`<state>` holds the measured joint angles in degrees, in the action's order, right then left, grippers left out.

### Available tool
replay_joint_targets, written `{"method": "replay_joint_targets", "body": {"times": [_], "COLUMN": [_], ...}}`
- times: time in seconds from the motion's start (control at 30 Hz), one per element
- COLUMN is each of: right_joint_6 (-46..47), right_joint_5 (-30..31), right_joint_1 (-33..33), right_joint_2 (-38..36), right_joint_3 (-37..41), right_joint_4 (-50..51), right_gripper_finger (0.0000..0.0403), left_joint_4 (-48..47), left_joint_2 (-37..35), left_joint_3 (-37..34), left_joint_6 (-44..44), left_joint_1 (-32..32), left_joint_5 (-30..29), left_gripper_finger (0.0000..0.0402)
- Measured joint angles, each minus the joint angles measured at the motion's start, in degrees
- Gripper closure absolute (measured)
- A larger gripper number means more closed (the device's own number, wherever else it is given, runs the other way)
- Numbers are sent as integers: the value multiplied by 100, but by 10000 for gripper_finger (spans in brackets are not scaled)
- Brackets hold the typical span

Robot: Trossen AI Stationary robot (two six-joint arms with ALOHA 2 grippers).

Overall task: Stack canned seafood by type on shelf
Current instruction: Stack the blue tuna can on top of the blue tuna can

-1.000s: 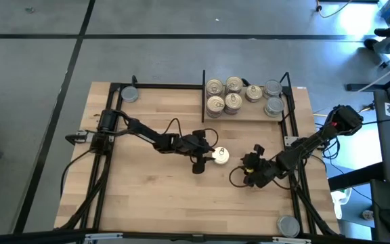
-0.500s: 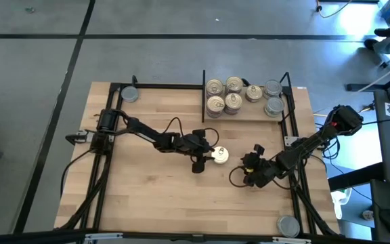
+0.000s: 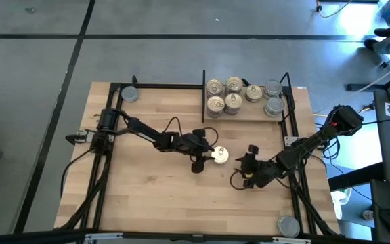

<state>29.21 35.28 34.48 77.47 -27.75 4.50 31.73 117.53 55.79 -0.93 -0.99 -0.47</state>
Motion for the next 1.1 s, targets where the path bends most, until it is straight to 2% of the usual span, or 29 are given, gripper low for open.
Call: {"method": "replay_joint_targets", "body": {"times": [0.17, 0.33, 0.5, 0.83, 1.1], "right_joint_6": [-561, -1049, -2068, -5330, -6729], "right_joint_5": [357, 608, 610, 468, 358], "right_joint_1": [0, 0, -96, -522, -816], "right_joint_2": [0, 0, 117, 555, 684], "right_joint_3": [0, 0, -2, -9, -7], "right_joint_4": [-167, -179, -572, -1225, -1586], "right_gripper_finger": [149, 118, 118, 120, 120], "left_joint_4": [1142, 1241, 1243, 1251, 1259], "left_joint_2": [10, 11, 9, 9, 9], "left_joint_3": [-590, -673, -671, -671, -671], "left_joint_6": [-205, -203, -161, -149, -155], "left_joint_1": [44, 44, 52, 61, 61], "left_joint_5": [23, 20, 22, 20, 16], "left_gripper_finger": [226, 226, 226, 226, 226]}}
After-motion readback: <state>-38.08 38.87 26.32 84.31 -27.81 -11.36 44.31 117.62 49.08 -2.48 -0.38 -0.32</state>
